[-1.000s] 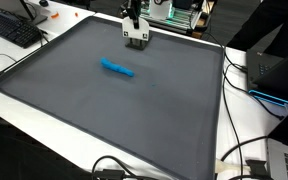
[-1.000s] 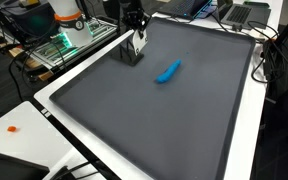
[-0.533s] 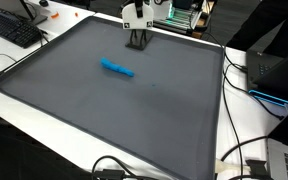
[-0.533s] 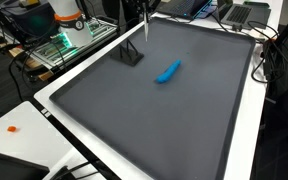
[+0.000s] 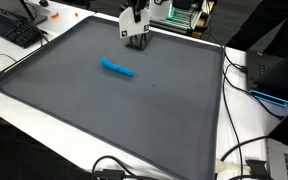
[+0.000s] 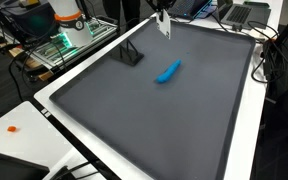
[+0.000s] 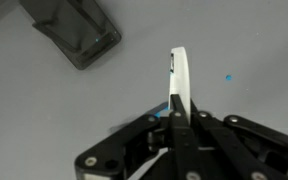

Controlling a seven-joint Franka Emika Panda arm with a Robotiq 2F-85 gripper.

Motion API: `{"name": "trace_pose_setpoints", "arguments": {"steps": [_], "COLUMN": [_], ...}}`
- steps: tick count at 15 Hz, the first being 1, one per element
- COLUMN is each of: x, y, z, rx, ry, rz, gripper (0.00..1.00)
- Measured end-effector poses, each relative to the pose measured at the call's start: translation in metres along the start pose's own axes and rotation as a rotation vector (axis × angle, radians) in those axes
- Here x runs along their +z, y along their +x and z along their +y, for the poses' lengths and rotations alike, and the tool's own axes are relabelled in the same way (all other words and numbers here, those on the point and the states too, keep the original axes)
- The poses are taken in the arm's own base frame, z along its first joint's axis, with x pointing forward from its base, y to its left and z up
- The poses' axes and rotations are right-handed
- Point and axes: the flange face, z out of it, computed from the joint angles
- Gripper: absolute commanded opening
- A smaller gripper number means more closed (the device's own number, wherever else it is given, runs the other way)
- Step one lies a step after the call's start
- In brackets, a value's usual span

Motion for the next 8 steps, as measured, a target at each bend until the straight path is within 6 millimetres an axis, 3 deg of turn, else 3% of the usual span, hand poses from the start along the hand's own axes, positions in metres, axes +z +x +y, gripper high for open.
{"name": "trace_pose_setpoints", "arguments": {"steps": [8], "x": [0.020], "y": [0.043], "z": [-0.040], "rx": [-0.419], "ry": [-0.067], "rz": [-0.019], "gripper": [0.01]}}
